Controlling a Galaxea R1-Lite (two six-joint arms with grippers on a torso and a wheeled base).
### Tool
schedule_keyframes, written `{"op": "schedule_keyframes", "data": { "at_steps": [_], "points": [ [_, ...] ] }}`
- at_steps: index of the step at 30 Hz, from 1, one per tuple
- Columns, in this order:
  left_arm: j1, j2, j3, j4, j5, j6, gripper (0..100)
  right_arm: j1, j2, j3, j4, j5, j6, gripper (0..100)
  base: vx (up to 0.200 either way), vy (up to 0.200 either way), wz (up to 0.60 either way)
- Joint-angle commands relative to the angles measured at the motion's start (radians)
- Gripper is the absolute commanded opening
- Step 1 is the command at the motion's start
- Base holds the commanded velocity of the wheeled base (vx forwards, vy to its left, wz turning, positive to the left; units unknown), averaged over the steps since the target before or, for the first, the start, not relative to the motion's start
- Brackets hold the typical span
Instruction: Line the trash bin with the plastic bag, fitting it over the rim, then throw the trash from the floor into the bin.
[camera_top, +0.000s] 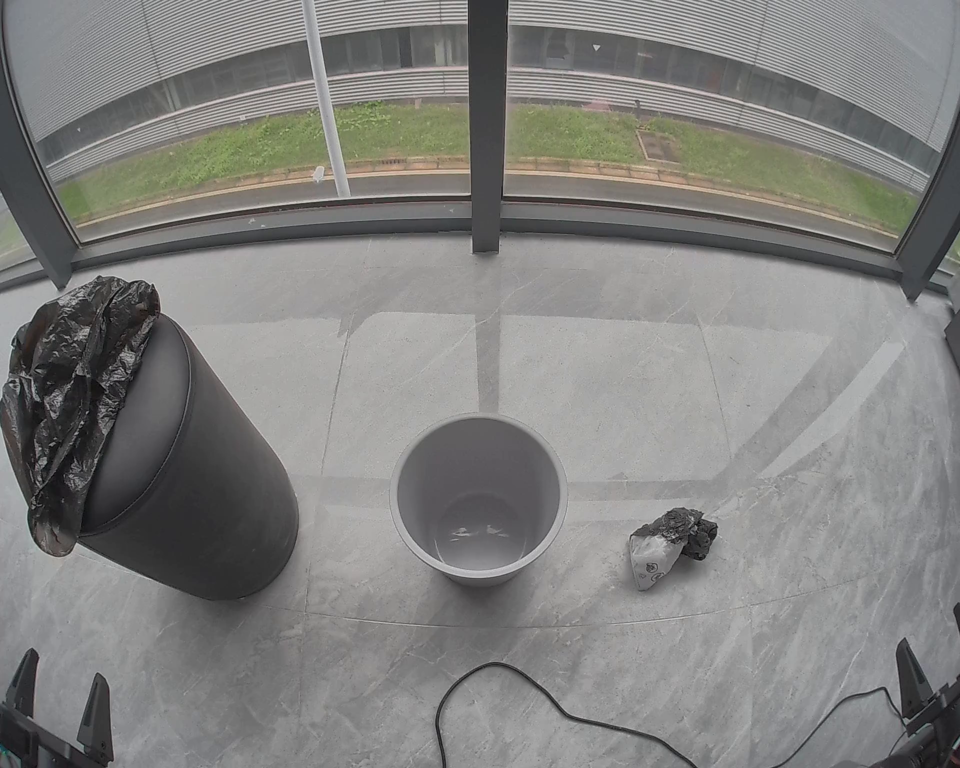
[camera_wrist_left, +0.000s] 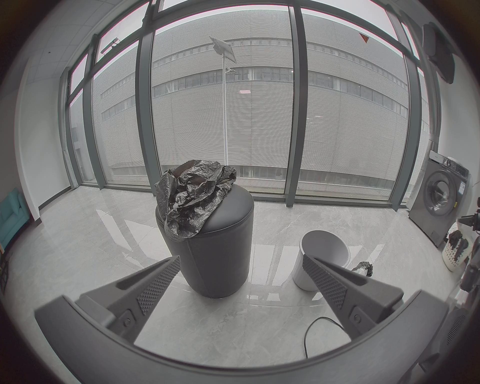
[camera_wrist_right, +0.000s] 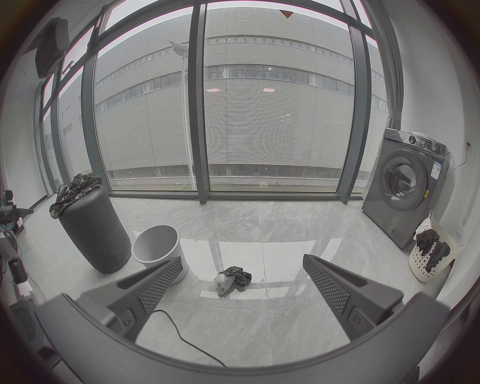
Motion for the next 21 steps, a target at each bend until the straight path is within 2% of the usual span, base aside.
{"op": "schedule_keyframes", "data": {
  "at_steps": [1, 17, 21],
  "points": [
    [0.001, -0.017, 0.018, -0.001, 0.001, 0.000, 100, 0.002, -0.013, 0.016, 0.000, -0.004, 0.002, 100, 0.000, 0.000, 0.00],
    [0.002, -0.017, 0.018, -0.001, -0.001, 0.004, 100, 0.002, -0.013, 0.016, 0.000, -0.004, 0.002, 100, 0.000, 0.000, 0.00],
    [0.001, -0.017, 0.018, -0.001, -0.001, 0.006, 100, 0.002, -0.013, 0.016, 0.000, -0.004, 0.002, 100, 0.200, 0.000, 0.00]
  ]
}}
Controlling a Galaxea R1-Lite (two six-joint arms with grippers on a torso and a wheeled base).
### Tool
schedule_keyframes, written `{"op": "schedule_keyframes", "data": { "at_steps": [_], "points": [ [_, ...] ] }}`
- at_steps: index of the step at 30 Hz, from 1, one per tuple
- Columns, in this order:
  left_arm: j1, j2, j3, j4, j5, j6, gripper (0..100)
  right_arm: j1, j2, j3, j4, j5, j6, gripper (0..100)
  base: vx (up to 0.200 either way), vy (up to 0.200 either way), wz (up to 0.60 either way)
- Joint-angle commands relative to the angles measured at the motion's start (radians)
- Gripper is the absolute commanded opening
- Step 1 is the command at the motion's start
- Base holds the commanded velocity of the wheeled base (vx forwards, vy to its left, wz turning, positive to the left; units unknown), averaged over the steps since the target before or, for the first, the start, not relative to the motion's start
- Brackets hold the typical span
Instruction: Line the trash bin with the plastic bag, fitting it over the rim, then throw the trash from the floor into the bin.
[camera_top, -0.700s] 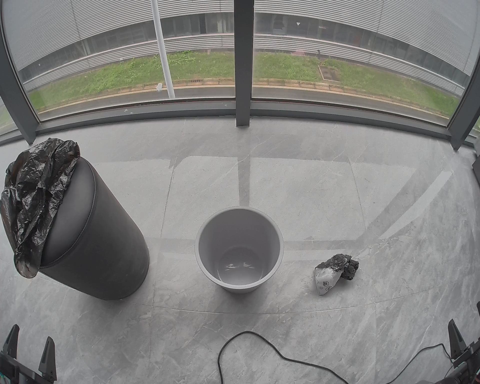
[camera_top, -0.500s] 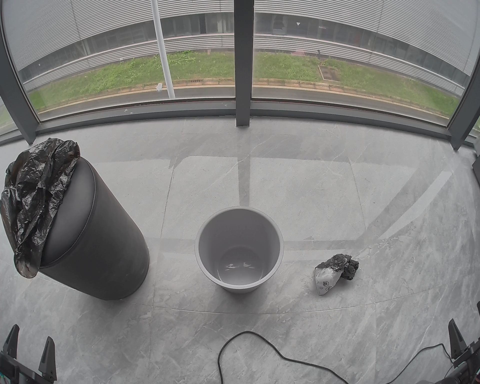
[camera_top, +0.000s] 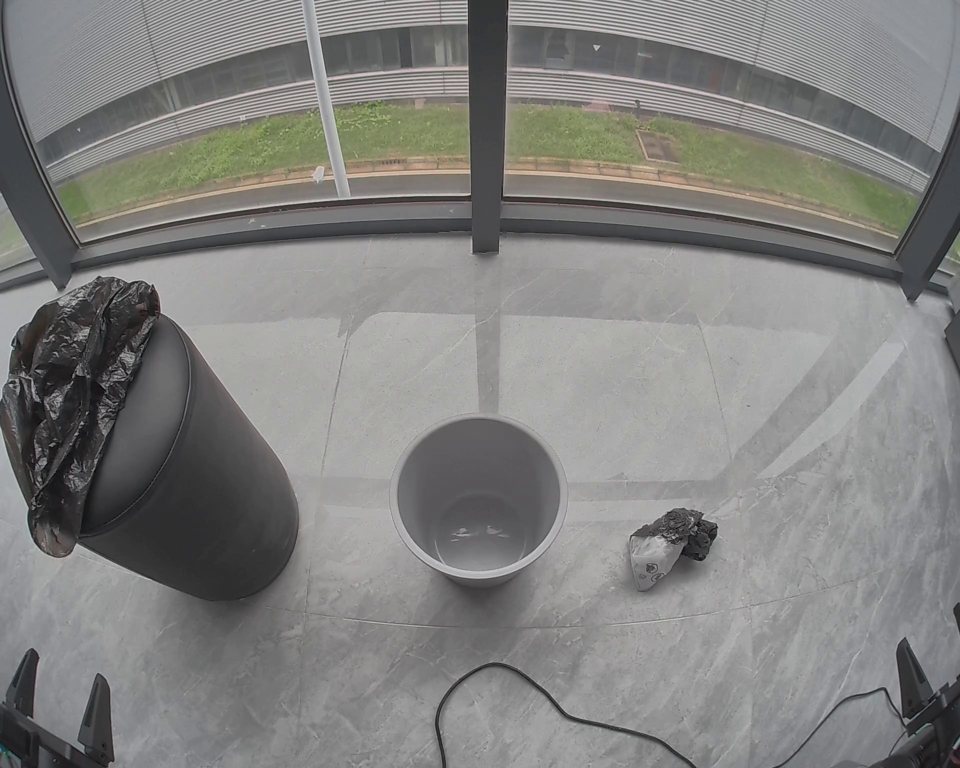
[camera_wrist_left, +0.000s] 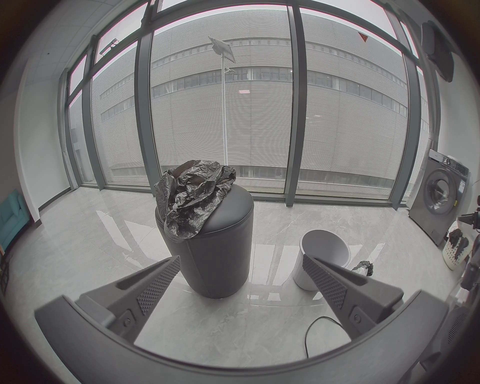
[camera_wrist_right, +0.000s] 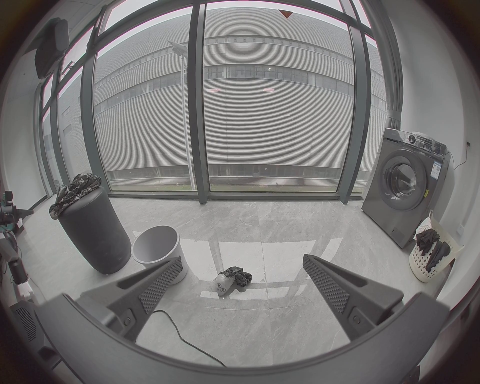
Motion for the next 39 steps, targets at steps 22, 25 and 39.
{"op": "schedule_keyframes", "data": {
  "at_steps": [22, 25, 39],
  "points": [
    [0.001, -0.017, 0.017, -0.001, 0.001, -0.003, 100, 0.000, -0.013, 0.018, -0.002, -0.002, 0.004, 100, 0.018, 0.000, 0.00],
    [0.001, -0.017, 0.017, -0.001, 0.001, -0.003, 100, 0.000, -0.013, 0.018, -0.002, -0.002, 0.006, 100, 0.000, 0.000, 0.00],
    [0.001, -0.017, 0.017, -0.001, 0.001, -0.003, 100, 0.000, -0.013, 0.016, -0.002, -0.002, 0.006, 100, 0.000, 0.000, 0.00]
  ]
}}
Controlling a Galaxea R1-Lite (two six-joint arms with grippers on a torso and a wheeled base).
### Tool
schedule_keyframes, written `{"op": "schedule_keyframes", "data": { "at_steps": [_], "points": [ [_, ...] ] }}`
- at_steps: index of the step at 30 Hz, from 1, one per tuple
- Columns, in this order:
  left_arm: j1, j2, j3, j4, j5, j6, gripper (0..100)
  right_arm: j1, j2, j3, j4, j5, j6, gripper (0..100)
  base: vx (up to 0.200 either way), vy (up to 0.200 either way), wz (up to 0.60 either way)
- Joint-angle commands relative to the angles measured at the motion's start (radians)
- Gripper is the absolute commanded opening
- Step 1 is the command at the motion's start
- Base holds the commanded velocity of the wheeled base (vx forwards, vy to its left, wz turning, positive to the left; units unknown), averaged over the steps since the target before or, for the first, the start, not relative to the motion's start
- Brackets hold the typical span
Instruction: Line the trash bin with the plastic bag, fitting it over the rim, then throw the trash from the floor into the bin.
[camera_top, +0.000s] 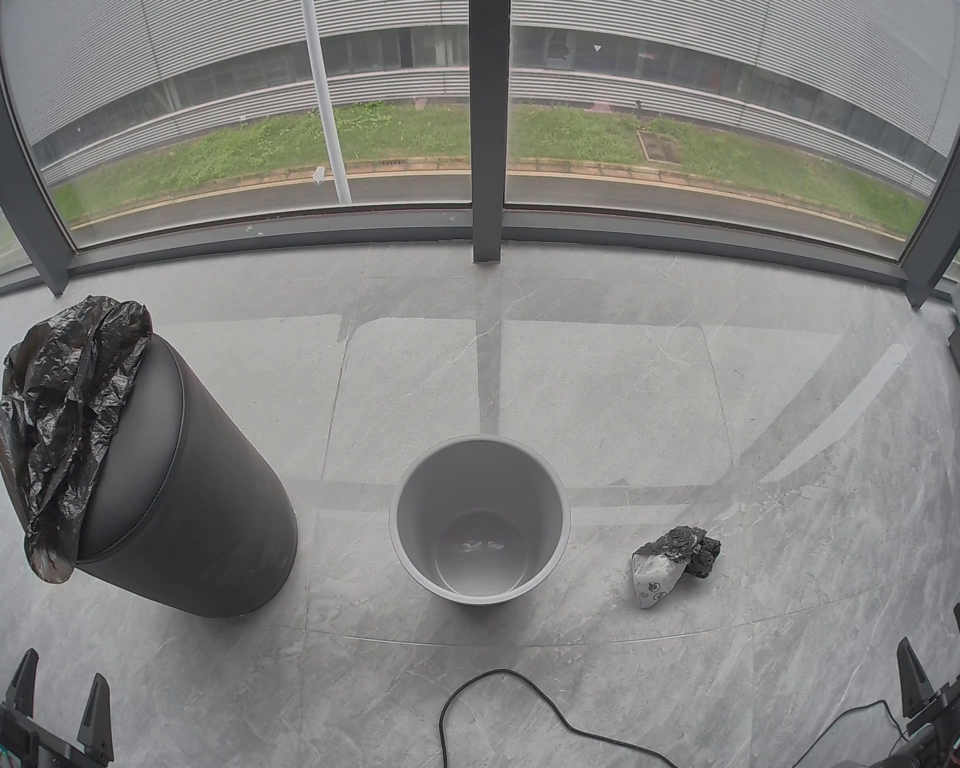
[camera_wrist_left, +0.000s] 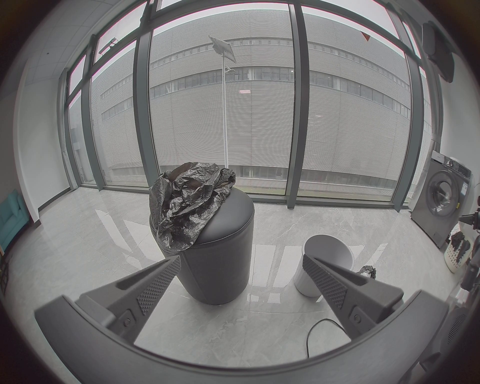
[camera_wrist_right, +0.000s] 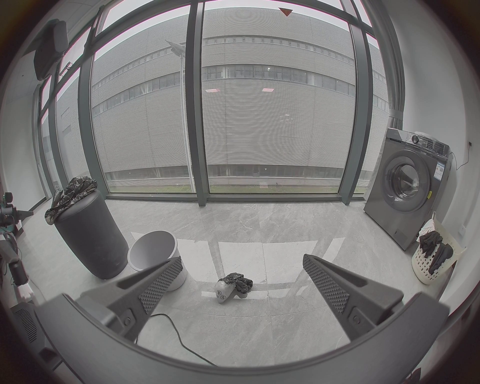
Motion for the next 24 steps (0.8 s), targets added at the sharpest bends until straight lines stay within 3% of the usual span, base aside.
{"op": "schedule_keyframes", "data": {
  "at_steps": [1, 20, 24],
  "points": [
    [0.000, -0.017, 0.018, -0.001, 0.000, 0.000, 100, 0.000, -0.013, 0.016, 0.000, 0.000, -0.001, 100, 0.000, 0.000, 0.00],
    [-0.001, -0.017, 0.018, -0.001, -0.001, 0.000, 100, 0.000, -0.013, 0.016, 0.001, 0.002, -0.012, 100, 0.000, 0.000, 0.00],
    [-0.001, -0.017, 0.018, -0.001, -0.001, 0.001, 100, -0.001, -0.013, 0.016, 0.003, 0.002, -0.013, 100, 0.000, 0.200, 0.00]
  ]
}}
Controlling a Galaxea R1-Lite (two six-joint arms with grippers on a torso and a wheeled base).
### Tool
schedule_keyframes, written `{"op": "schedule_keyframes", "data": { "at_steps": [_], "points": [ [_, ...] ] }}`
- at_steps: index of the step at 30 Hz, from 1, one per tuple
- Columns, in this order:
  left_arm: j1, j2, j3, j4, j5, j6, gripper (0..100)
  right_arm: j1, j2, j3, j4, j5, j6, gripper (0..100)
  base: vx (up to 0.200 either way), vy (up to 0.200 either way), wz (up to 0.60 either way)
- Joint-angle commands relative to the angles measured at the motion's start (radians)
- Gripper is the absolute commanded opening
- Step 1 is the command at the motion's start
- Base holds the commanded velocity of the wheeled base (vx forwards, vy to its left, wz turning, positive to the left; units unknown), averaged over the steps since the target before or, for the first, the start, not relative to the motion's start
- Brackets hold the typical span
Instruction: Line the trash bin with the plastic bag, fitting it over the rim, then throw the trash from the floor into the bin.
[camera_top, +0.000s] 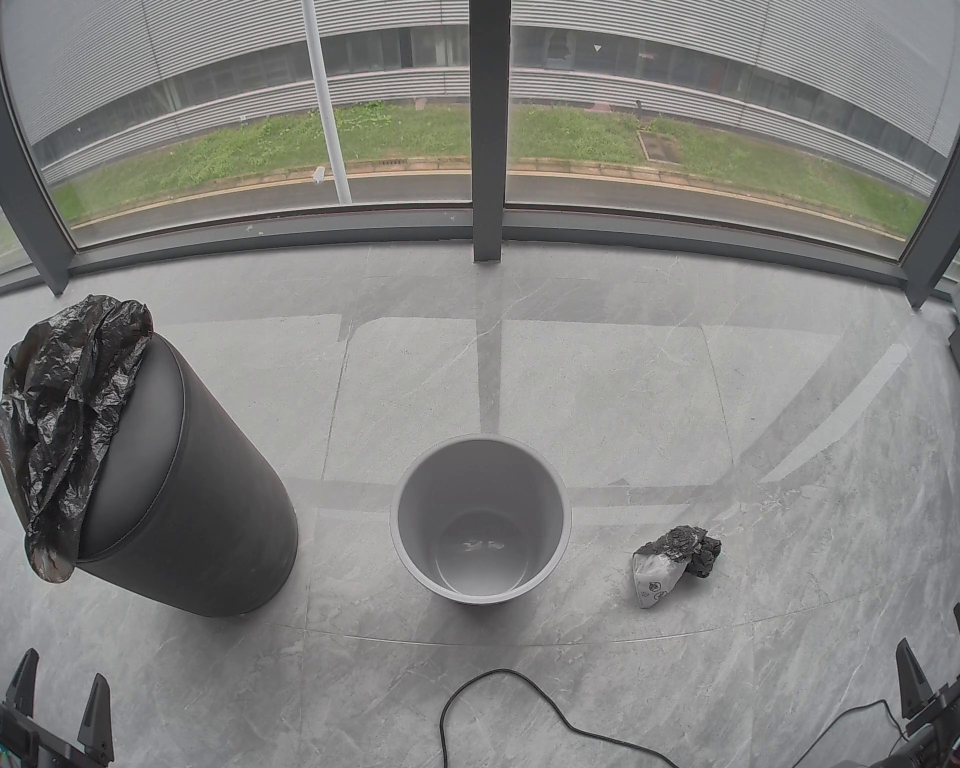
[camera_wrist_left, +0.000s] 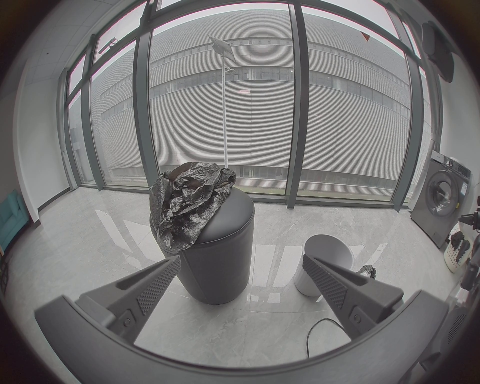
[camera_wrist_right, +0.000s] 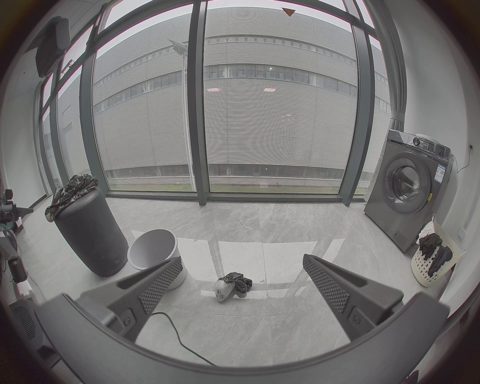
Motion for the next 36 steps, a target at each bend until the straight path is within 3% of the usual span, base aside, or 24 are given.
{"op": "schedule_keyframes", "data": {
  "at_steps": [1, 11, 26, 36],
  "points": [
    [0.000, -0.017, 0.018, 0.000, 0.001, 0.000, 100, -0.001, -0.013, 0.016, 0.000, 0.000, 0.000, 100, 0.000, 0.200, 0.00],
    [0.000, -0.017, 0.018, 0.000, 0.001, -0.001, 100, -0.001, -0.013, 0.016, 0.000, 0.000, 0.000, 100, 0.000, 0.020, 0.00],
    [0.001, -0.017, 0.018, 0.000, 0.001, 0.002, 100, -0.001, -0.013, 0.016, 0.000, 0.000, 0.000, 100, 0.000, 0.200, 0.00],
    [0.001, -0.017, 0.018, 0.001, 0.001, 0.005, 100, -0.001, -0.013, 0.016, 0.000, 0.000, 0.000, 100, 0.200, 0.200, 0.00]
  ]
}}
